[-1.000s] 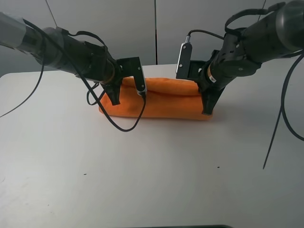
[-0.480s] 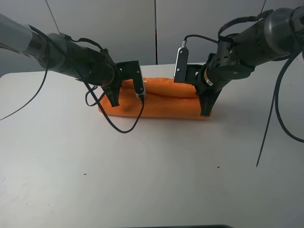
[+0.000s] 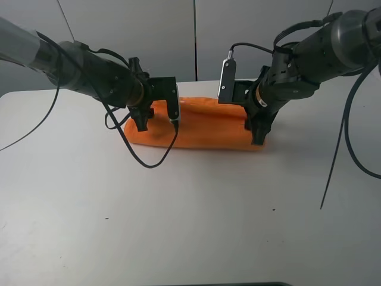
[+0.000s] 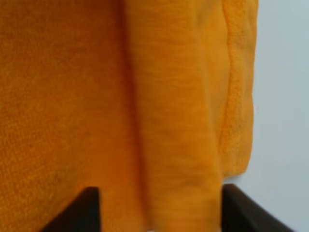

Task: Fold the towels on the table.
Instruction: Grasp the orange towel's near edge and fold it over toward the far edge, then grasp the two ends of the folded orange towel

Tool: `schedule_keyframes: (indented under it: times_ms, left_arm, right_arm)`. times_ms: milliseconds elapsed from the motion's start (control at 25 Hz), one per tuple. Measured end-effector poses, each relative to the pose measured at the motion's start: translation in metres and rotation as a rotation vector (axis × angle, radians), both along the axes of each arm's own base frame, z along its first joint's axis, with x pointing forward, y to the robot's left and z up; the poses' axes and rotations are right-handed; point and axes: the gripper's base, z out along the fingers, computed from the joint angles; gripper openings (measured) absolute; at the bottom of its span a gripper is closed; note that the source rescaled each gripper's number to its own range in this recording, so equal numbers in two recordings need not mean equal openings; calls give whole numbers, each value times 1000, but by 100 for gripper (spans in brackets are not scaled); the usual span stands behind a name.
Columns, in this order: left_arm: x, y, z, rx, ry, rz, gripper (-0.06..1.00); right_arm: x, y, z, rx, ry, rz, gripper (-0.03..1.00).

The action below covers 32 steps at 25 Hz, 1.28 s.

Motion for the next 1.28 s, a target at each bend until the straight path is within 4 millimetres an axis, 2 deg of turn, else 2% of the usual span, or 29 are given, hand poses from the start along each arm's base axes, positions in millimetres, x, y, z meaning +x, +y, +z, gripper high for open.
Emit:
schedule_keyframes:
  times_ms: [80,160,320,480,600,800,1040,1280]
  left_arm:
    - [1,0,1,0,-12,-5,98]
    - [1,0,4,-6,-28,4,99]
    - [2,2,26,-52,-78,44,99]
    - [1,4,47,-234,-95,198,99]
    - [-2,8,54,-379,-58,348,99]
    - [-5,20,47,-528,55,578,99]
    - [-7,49,34,-556,255,770,99]
    - [-11,70,26,-565,438,859,99]
  right_arm:
    - [1,0,1,-8,-13,5,93]
    - [2,0,6,4,-37,-7,98]
    - [2,-1,26,93,-97,-91,100]
    - [-1,-5,52,258,-150,-307,100]
    - [-7,-11,68,342,-156,-455,100]
    - [-14,-23,75,400,-95,-632,100]
    - [-19,-40,69,457,84,-759,100]
    - [-28,-29,72,562,287,-773,100]
